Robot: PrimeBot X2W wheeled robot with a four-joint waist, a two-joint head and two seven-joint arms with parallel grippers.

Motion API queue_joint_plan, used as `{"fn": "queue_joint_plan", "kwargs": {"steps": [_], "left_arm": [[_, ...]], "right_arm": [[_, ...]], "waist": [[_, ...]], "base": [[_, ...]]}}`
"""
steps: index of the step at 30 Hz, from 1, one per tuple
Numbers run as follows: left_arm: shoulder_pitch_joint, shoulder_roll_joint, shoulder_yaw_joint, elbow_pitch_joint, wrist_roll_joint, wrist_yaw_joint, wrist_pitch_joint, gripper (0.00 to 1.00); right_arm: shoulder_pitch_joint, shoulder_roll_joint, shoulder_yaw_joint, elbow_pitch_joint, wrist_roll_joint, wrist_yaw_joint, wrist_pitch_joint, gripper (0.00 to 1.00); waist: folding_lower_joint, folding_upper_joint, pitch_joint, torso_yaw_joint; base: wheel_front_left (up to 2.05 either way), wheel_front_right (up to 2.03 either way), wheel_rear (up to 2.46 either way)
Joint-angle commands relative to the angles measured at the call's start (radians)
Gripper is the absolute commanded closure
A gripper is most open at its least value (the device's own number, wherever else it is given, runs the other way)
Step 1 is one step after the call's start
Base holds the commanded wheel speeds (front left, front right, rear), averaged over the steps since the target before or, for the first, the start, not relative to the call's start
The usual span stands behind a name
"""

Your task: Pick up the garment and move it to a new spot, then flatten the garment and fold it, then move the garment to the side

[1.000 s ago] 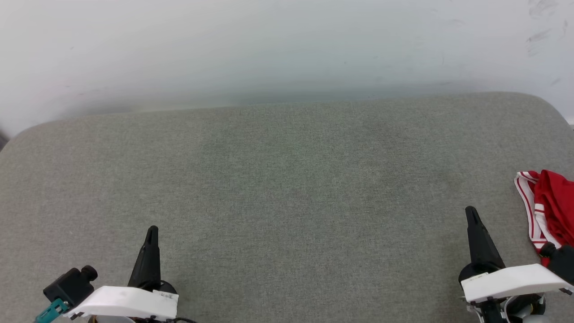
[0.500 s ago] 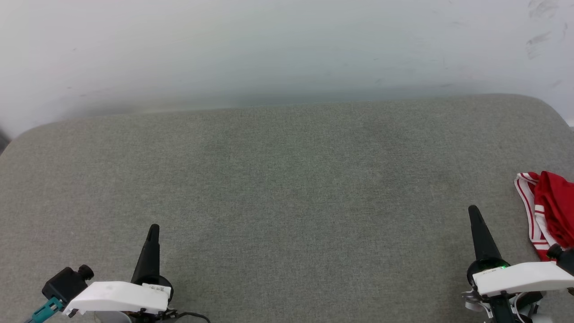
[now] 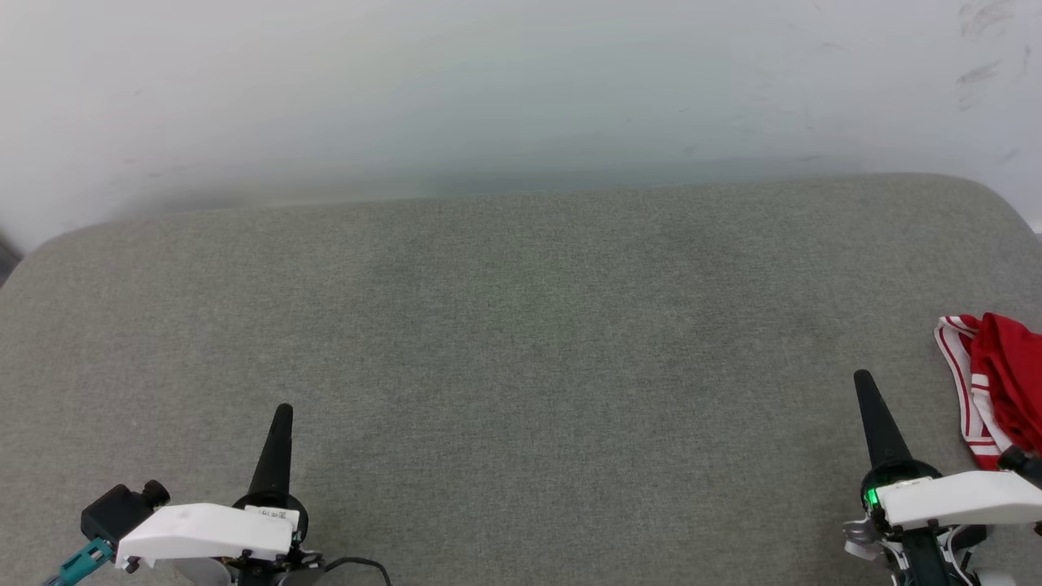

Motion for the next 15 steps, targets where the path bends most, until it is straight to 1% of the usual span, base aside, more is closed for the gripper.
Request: {"fn": "queue_joint_plan", "kwargs": {"steps": [1, 15], "left_arm": [[-0.026, 0.004, 0.006, 0.0, -0.034, -0.003, 0.008, 1.0], [-0.042, 0.002, 0.013, 0.022, -0.154, -0.003, 0.041, 1.0]], "right_arm": [[-0.024, -0.008, -0.004, -0.002, 0.036, 0.0, 0.008, 1.0], [-0.029, -0.006, -0.016, 0.007, 0.158, 0.0, 0.04, 1.0]], "waist": [[0.0, -0.0001, -0.001, 0.0], [0.0, -0.0001, -0.005, 0.003]], "base": [[0.0, 0.0, 0.0], [0.0, 0.0, 0.0]]}}
